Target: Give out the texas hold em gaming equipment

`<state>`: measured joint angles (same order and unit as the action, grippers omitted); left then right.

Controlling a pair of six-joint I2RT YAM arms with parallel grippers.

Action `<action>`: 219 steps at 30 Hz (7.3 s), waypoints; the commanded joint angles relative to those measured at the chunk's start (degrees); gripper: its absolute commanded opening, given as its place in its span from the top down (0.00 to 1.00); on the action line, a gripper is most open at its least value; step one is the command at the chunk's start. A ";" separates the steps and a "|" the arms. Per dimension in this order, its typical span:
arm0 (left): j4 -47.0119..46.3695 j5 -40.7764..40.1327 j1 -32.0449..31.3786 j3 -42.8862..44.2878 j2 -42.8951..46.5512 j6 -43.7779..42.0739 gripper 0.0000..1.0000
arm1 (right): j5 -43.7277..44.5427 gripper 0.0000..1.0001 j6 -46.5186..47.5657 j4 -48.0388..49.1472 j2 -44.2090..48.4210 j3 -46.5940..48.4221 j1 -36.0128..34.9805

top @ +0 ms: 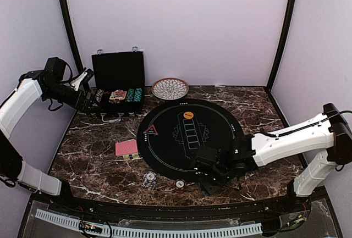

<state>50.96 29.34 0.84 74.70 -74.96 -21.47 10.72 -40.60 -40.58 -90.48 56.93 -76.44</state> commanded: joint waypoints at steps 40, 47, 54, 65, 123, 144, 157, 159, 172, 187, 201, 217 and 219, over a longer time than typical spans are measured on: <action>1.22 0.30 -0.20 0.72 2.35 -1.28 0.01 | 0.82 0.99 15.29 6.62 -33.61 42.19 36.97; 1.33 0.75 -0.22 1.21 2.27 -1.25 0.01 | 0.06 0.98 15.03 8.15 -38.53 44.85 37.80; 1.60 0.77 -0.23 1.48 2.60 -1.38 0.01 | 0.21 0.90 14.85 8.50 -40.76 45.21 38.72; 2.27 1.35 -0.23 2.04 2.55 -1.71 0.01 | 1.03 0.32 15.99 6.20 -38.04 47.25 38.76; 3.45 1.11 -0.31 3.00 2.44 -2.26 0.01 | 0.01 0.29 -8.93 1.12 -4.39 1.73 0.16; 3.45 0.66 -0.34 2.82 2.62 -2.44 0.01 | -0.37 0.42 -8.93 2.98 -5.23 0.27 1.12; 3.57 0.64 -0.31 2.91 2.80 -2.43 0.01 | -0.05 0.65 -8.97 2.21 -4.39 0.53 1.21; 3.55 0.65 -0.31 2.91 2.78 -2.44 0.01 | 0.15 0.70 -8.97 1.71 -4.14 0.86 1.21; 3.62 0.68 -0.31 2.83 2.96 -2.59 0.01 | 2.48 0.76 -7.79 -6.17 -1.75 7.06 1.22; 3.70 0.72 -0.31 2.71 3.13 -2.56 0.01 | 5.65 0.80 1.64 -8.66 -14.18 31.30 6.85; 3.64 1.37 -0.31 2.42 3.80 -2.31 0.01 | 2.21 0.78 11.06 -5.57 -45.75 66.39 12.93; 3.28 1.90 -0.31 2.38 3.54 -2.14 0.01 | -2.46 0.77 10.81 0.50 -55.84 73.50 17.13; 3.25 1.82 -0.31 2.32 3.39 -2.09 0.01 | -3.32 0.77 10.63 0.84 -56.47 73.46 17.17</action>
<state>53.47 29.80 0.73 76.84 -72.93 -23.35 9.26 -29.82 -42.81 -144.64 128.70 -59.88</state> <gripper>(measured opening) 0.987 0.382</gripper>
